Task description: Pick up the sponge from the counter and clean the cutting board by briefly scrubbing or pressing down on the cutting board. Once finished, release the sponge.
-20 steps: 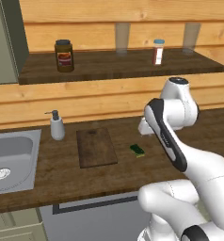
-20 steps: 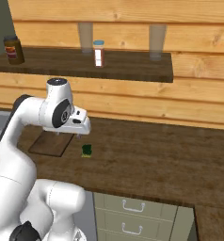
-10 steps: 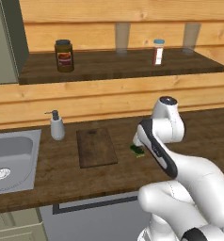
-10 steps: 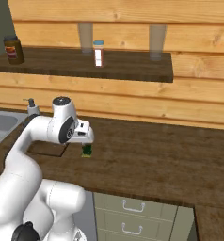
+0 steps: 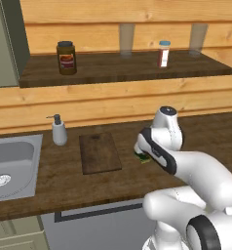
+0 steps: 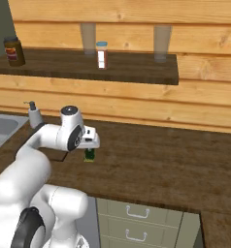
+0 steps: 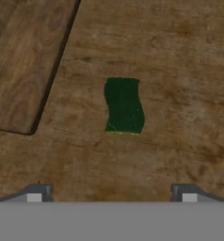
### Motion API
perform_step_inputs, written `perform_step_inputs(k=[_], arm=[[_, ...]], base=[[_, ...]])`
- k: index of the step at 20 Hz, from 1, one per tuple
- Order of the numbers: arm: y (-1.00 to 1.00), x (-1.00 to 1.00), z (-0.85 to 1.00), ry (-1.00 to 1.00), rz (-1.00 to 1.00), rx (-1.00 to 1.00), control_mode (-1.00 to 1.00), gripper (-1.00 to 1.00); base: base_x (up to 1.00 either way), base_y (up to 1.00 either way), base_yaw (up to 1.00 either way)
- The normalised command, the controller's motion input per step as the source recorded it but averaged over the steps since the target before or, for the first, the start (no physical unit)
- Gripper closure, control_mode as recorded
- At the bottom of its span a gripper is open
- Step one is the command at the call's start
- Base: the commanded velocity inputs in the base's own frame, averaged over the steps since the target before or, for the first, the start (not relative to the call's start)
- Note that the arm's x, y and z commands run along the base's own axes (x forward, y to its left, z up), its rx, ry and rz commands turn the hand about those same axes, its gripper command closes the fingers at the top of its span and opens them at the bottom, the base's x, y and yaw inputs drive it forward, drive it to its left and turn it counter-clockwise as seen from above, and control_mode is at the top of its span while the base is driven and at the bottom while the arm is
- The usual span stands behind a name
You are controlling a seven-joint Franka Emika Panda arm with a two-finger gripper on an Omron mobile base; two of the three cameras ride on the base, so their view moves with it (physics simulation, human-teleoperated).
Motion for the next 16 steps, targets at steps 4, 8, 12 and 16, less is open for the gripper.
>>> perform_step_inputs(k=[4, 8, 12, 16], arm=[[0.00, 0.45, -0.11, 0.03, 0.00, 0.00, -1.00, -1.00], [0.00, 0.42, -0.14, 0.00, 0.00, 0.00, -1.00, -1.00], [0.00, 0.36, -0.18, 0.03, 0.00, 0.00, -1.00, -1.00], [0.01, 0.19, -0.43, 0.00, 0.00, 0.00, -1.00, -1.00]], base=[[0.00, 0.00, 0.00], [0.00, 0.00, 0.00], [0.00, 0.00, 0.00], [0.00, 0.00, 0.00]])
